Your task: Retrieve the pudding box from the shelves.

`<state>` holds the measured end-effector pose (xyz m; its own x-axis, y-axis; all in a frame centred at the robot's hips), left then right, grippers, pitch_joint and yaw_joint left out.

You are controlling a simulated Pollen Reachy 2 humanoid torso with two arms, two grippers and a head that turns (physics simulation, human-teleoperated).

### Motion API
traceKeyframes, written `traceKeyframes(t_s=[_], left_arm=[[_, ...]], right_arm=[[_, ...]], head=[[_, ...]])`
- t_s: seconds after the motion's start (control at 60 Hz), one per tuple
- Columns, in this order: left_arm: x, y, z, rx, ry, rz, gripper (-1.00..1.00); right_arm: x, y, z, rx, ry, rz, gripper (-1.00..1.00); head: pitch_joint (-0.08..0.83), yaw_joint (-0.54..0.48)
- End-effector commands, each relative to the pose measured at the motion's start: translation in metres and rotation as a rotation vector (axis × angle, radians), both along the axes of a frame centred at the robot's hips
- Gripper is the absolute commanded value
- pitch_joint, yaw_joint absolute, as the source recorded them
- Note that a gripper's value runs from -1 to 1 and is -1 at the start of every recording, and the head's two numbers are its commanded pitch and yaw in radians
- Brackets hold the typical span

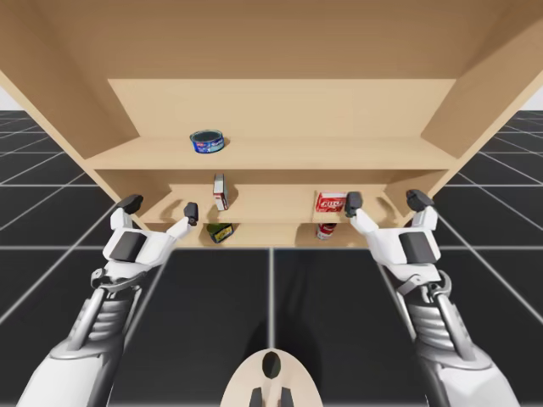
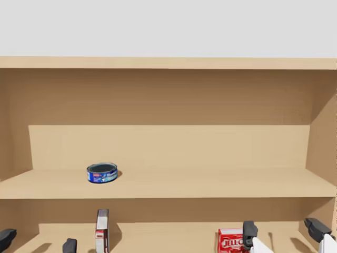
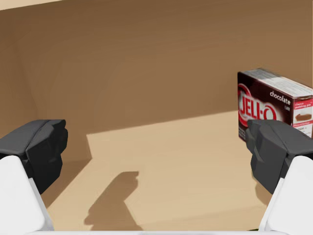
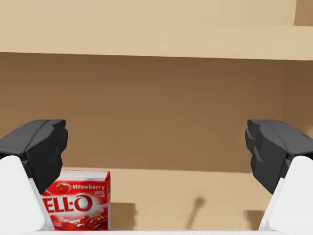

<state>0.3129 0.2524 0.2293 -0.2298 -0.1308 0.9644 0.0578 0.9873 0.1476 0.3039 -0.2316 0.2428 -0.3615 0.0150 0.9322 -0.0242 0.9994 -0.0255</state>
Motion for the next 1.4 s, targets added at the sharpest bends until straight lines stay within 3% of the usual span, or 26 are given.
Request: traceKeyframes(t_s=[0.017, 0.067, 0.1, 0.133, 0.233, 0.533, 0.833, 1.017, 1.117, 1.233, 1.4], left_arm=[[0.000, 0.000, 0.000, 0.002, 0.001, 0.002, -1.00], [0.000, 0.000, 0.000, 0.002, 0.002, 0.002, -1.00], [0.000, 0.000, 0.000, 0.000, 0.001, 0.003, -1.00], [0.000, 0.000, 0.000, 0.000, 0.002, 0.003, -1.00], [0.000, 0.001, 0.000, -0.002, 0.002, 0.003, -1.00], [0.001, 0.001, -0.001, 0.001, 0.002, -0.001, -1.00], [0.002, 0.001, -0.002, 0.003, 0.004, -0.002, -1.00], [0.002, -0.002, -0.002, -0.004, 0.006, -0.016, -1.00], [-0.002, -0.010, 0.001, -0.041, 0.012, -0.050, -1.00], [-0.013, -0.028, 0.013, -0.056, 0.070, -0.075, -1.00], [-0.021, -0.052, 0.027, -0.109, 0.171, -0.113, -1.00]], right_arm=[[-0.002, 0.001, -0.001, 0.021, 0.030, -0.026, -1.00], [-0.002, 0.002, -0.001, 0.019, 0.031, -0.010, -1.00], [-0.002, 0.001, 0.000, 0.042, 0.058, 0.040, -1.00], [-0.001, 0.001, 0.000, 0.028, 0.067, 0.046, -1.00], [-0.001, 0.001, 0.000, 0.052, 0.070, 0.033, -1.00], [0.001, 0.002, -0.002, 0.024, 0.071, 0.020, -1.00], [0.001, 0.004, -0.004, -0.014, 0.072, 0.025, -1.00], [0.000, 0.005, -0.004, -0.019, 0.075, 0.029, -1.00], [0.001, 0.005, -0.004, -0.020, 0.076, 0.026, -1.00], [0.001, 0.006, -0.005, -0.017, 0.081, 0.024, -1.00], [0.001, 0.007, -0.006, -0.020, 0.084, 0.021, -1.00]], head=[[0.012, -0.03], [0.017, -0.03], [0.028, -0.03], [0.047, -0.03], [0.105, -0.02], [0.292, 0.02], [0.411, 0.21], [0.427, 0.26], [0.426, 0.26], [0.421, 0.25], [0.417, 0.25]])
